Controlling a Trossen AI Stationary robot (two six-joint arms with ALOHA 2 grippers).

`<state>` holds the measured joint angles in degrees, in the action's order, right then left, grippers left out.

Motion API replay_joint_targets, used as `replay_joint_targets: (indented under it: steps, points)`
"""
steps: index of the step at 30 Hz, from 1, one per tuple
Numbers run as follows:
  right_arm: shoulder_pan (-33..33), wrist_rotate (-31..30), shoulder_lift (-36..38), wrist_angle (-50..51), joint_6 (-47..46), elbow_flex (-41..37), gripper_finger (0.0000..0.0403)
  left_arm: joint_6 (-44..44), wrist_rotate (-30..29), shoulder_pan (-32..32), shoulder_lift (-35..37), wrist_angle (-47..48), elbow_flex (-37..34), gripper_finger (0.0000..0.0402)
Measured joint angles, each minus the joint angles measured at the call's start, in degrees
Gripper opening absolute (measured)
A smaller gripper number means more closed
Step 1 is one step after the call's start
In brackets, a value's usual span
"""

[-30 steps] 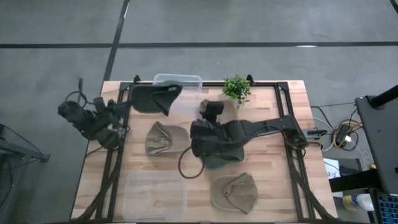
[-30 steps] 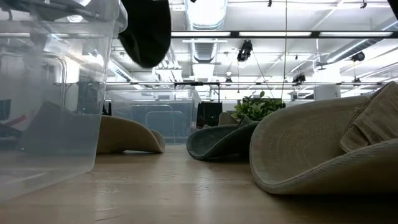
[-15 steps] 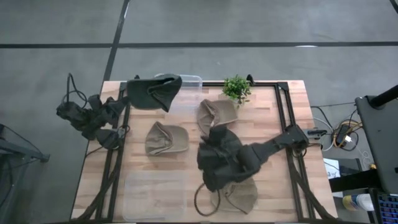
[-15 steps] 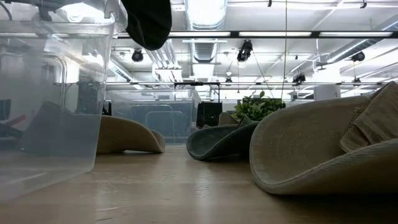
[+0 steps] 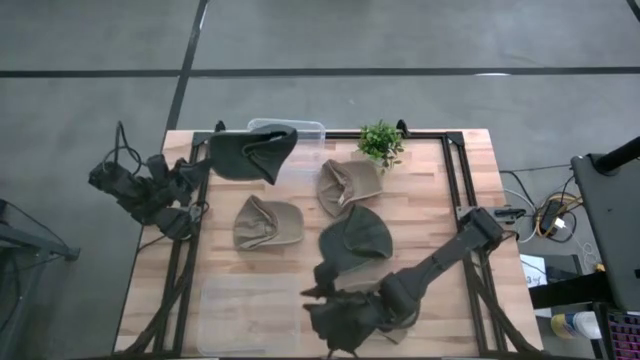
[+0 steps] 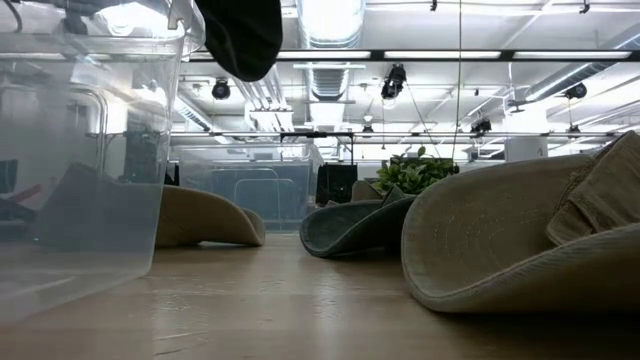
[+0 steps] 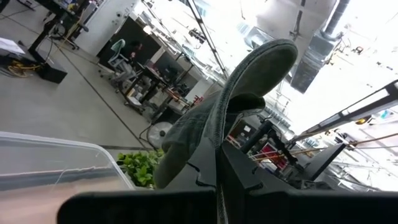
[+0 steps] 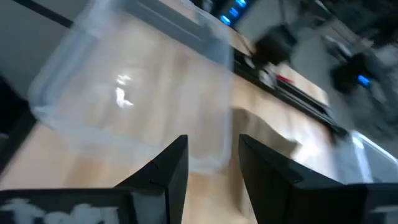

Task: Pick & Place hat
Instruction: Put the right gray cap in the top transparent bin

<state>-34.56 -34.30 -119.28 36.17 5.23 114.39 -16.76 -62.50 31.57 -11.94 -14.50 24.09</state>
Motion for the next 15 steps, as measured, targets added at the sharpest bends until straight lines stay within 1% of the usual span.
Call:
replay_joint_targets:
  steps: [2,4,10,13,15]
  points:
    - [0.28,3.26,1.37,-4.7,1.65,-3.85,0.0137,-1.8,-0.03,-0.13,-0.7,0.11,-0.02,0.0]
    - [0.45,5.26,2.84,-9.8,3.14,-7.76,0.0137,-4.2,-0.03,-0.43,-1.75,0.09,-0.25,0.0]
    - [0.45,4.61,9.89,-20.02,7.54,-20.18,0.0137,-10.01,-0.16,-2.97,-5.41,0.14,-0.7,0.0]
    - [0.45,4.34,14.56,-26.56,9.41,-26.52,0.0137,-11.56,-0.68,-6.54,-7.24,0.02,-0.92,0.0]
    - [0.5,4.26,17.13,-29.35,10.29,-30.67,0.0137,-13.6,0.68,-9.92,-8.57,0.07,-1.04,0.0]
